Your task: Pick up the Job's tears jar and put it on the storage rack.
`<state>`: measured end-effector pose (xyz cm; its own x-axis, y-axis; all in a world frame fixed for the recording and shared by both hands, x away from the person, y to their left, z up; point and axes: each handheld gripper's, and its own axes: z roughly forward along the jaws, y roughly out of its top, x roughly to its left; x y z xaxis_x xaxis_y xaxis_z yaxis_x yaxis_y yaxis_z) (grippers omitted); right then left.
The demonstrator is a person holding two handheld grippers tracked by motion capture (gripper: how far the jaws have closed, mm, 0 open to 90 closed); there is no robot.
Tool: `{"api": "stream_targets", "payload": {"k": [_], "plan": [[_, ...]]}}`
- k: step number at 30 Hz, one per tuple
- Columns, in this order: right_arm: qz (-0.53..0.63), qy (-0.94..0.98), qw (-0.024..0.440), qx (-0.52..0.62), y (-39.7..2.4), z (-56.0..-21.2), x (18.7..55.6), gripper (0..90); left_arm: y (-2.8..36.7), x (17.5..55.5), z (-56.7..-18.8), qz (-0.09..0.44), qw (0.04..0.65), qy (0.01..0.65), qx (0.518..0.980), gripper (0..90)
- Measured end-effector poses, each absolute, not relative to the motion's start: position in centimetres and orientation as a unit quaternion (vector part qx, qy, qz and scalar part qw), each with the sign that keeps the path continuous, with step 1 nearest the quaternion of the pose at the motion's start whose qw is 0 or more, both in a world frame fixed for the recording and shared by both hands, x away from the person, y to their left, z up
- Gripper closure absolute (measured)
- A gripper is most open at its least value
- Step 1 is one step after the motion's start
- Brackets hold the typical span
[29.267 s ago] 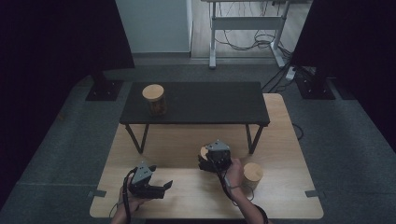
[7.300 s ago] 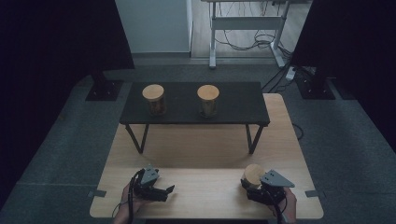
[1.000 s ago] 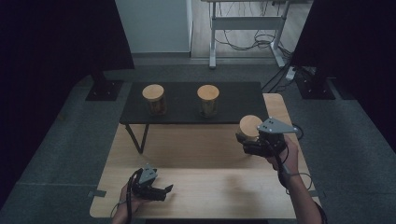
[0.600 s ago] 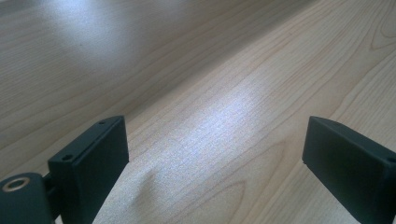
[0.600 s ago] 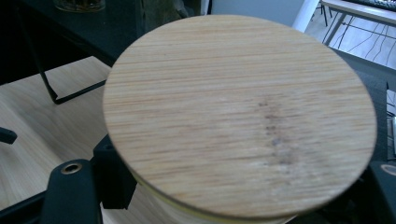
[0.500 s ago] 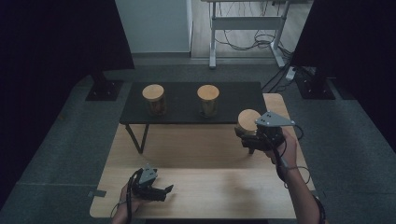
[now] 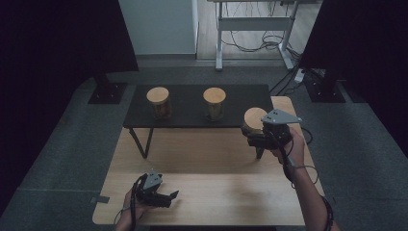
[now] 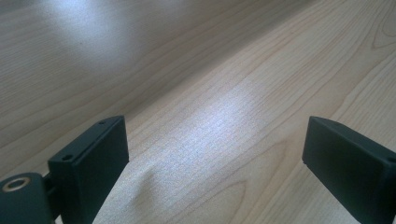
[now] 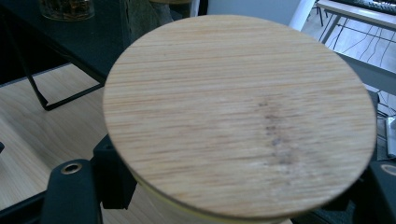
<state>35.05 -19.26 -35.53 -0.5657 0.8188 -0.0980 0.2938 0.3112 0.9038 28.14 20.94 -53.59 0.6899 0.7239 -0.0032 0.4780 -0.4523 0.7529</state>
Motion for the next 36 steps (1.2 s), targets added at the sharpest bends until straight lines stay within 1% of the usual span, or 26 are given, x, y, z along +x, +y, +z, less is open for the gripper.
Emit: {"api": "stream_targets", "payload": {"k": [19, 27, 36], "plan": [[0.45, 0.762, 0.291, 0.365, -19.0, -35.0, 37.0, 24.6, 21.0, 28.2, -53.6, 0.161, 0.38, 0.36, 0.837, 6.7], [0.454, 0.756, 0.295, 0.367, -19.3, -34.5, 38.2, 24.6, 21.0, 28.2, -53.6, 0.161, 0.379, 0.36, 0.837, 6.7], [0.449, 0.757, 0.297, 0.37, -19.1, -34.7, 39.7, 24.6, 21.1, 28.2, -53.7, 0.161, 0.378, 0.36, 0.838, 6.8]]}}
